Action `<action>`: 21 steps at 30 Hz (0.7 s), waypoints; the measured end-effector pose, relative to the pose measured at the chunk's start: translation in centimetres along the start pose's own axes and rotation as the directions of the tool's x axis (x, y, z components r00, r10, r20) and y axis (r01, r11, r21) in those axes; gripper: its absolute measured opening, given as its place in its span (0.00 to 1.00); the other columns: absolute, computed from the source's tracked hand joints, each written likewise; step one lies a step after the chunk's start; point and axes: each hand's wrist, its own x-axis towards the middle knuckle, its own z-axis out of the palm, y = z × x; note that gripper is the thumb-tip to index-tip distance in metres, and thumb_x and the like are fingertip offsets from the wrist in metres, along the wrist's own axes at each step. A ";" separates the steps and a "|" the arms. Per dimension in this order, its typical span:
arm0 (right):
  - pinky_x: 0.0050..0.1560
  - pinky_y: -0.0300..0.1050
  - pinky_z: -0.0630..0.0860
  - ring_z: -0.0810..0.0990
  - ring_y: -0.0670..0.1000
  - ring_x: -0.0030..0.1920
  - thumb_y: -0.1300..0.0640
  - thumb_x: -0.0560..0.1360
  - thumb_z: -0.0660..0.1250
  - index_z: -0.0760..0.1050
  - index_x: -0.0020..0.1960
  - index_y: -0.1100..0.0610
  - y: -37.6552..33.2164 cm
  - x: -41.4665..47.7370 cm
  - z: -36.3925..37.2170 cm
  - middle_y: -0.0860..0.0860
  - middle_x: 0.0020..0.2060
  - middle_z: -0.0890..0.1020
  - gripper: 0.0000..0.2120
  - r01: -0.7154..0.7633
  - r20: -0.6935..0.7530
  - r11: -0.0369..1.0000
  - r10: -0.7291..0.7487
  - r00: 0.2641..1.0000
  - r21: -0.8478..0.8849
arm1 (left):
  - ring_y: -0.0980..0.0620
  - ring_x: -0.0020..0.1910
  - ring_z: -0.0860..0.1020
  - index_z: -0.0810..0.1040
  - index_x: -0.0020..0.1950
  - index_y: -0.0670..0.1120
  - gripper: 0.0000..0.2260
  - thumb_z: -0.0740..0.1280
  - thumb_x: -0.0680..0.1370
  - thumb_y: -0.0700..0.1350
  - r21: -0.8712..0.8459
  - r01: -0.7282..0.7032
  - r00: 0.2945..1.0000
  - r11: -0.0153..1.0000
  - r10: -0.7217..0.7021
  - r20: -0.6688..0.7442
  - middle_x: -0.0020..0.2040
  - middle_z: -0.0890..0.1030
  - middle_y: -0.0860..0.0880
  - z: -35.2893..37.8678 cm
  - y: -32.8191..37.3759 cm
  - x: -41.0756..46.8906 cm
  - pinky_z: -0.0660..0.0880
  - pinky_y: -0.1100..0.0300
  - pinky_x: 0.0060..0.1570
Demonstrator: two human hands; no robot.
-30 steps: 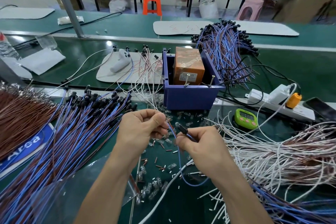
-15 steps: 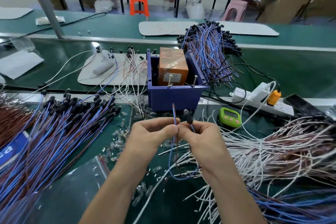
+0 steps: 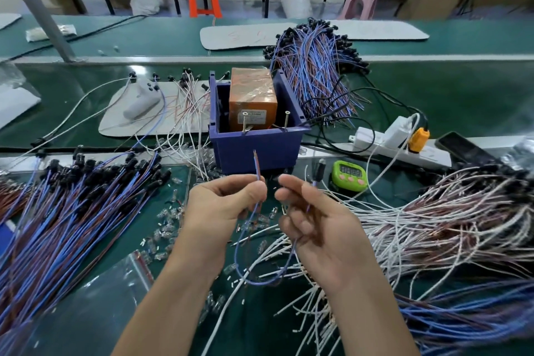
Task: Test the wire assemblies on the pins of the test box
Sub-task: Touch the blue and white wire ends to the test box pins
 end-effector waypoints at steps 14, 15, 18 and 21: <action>0.27 0.29 0.68 0.72 0.39 0.23 0.66 0.75 0.73 0.84 0.35 0.53 0.6 0.4 0.3 0.45 0.28 0.80 0.13 0.127 -0.158 0.881 -0.220 0.963 -0.456 | 0.54 0.33 0.84 0.88 0.39 0.56 0.07 0.81 0.63 0.52 0.356 -0.154 0.988 0.922 0.148 0.044 0.34 0.86 0.51 0.3 -0.6 0.0 0.80 0.61 0.36; 0.27 0.29 0.68 0.73 0.39 0.24 0.66 0.75 0.73 0.84 0.34 0.53 0.6 0.5 0.3 0.45 0.28 0.80 0.14 0.128 -0.157 0.881 -0.221 0.963 -0.455 | 0.54 0.33 0.85 0.88 0.39 0.56 0.06 0.81 0.64 0.51 0.355 -0.170 0.985 0.919 0.162 0.052 0.34 0.86 0.51 0.3 -0.5 0.0 0.80 0.62 0.36; 0.27 0.28 0.68 0.73 0.40 0.23 0.65 0.75 0.73 0.84 0.32 0.51 0.6 0.7 0.3 0.44 0.27 0.79 0.15 0.133 -0.152 0.875 -0.227 0.962 -0.466 | 0.53 0.35 0.86 0.89 0.40 0.55 0.07 0.82 0.67 0.44 0.324 -0.196 0.980 0.926 0.170 0.107 0.35 0.87 0.50 0.0 -0.3 -0.1 0.80 0.63 0.38; 0.27 0.29 0.68 0.72 0.40 0.24 0.64 0.75 0.74 0.84 0.34 0.53 0.6 0.9 0.4 0.43 0.26 0.78 0.13 0.130 -0.169 0.878 -0.231 0.958 -0.460 | 0.52 0.36 0.86 0.89 0.42 0.50 0.06 0.82 0.69 0.40 0.237 -0.181 0.979 0.954 0.153 0.133 0.37 0.87 0.47 0.1 0.0 -0.3 0.79 0.65 0.39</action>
